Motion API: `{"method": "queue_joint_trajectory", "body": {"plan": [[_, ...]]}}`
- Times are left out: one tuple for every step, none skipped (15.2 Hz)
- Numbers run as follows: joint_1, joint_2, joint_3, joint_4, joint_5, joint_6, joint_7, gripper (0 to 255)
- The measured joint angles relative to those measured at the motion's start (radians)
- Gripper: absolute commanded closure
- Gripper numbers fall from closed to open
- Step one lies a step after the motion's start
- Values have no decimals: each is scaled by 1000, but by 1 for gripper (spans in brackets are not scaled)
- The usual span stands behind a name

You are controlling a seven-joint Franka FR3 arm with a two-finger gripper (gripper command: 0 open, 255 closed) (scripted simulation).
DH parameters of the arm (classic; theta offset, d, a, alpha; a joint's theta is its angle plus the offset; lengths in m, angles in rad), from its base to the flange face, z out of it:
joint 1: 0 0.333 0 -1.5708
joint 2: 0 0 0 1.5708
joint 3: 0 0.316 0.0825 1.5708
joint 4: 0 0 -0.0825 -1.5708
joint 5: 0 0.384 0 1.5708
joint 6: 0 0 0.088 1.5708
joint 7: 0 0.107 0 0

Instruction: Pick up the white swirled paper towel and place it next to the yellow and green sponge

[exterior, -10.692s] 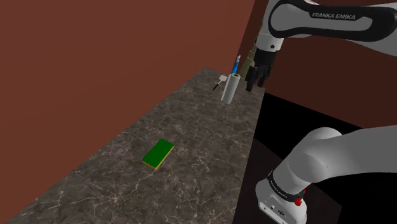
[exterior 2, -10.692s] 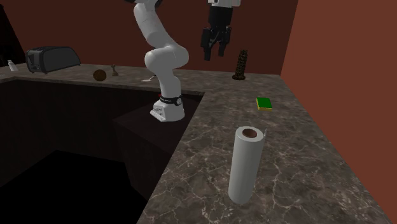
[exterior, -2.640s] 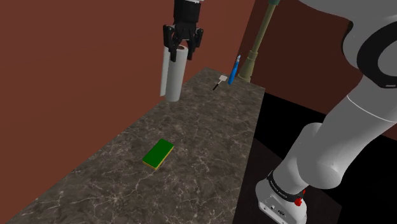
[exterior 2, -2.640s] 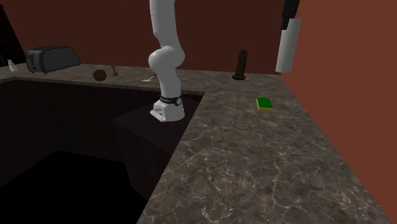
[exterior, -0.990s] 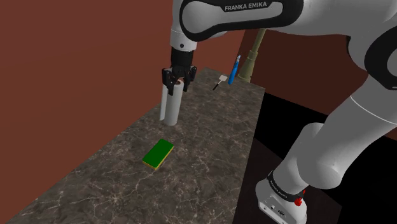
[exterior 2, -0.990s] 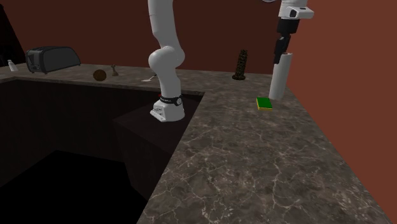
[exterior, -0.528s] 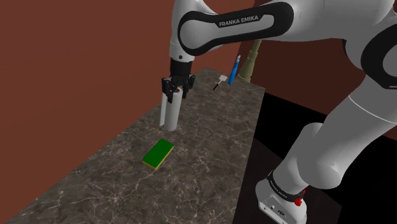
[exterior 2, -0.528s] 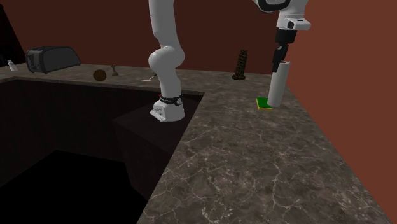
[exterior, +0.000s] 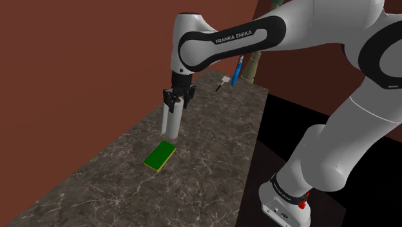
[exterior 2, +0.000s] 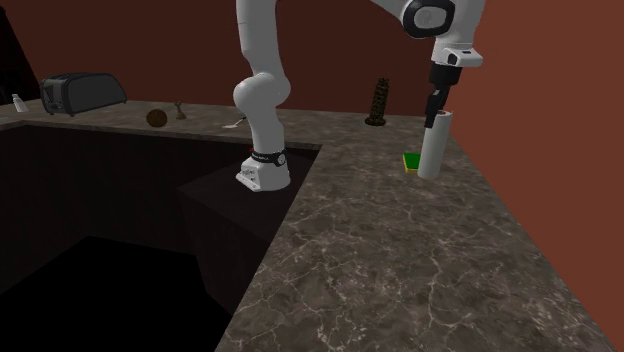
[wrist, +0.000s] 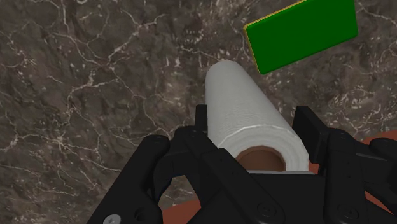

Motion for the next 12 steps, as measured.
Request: {"method": "queue_joint_trajectory", "body": {"plan": [[0,6,0,-6,0,12,0,255],[0,9,0,-10,0,18,-1,255],[0,9,0,-13,0,22,-2,255],[0,9,0,-14,0,23,-2,255],[0,9,0,-15,0,24,-2,255],[0,9,0,-15,0,25,-2,255],[0,9,0,-16,0,25,-2,255],[0,9,0,-16,0,25,-2,255],[0,9,0,-16,0,25,-2,0],[0,9,0,-16,0,25,-2,0],[0,9,0,-16,0,25,-2,0],[0,9,0,-16,0,25,-2,0]]}}
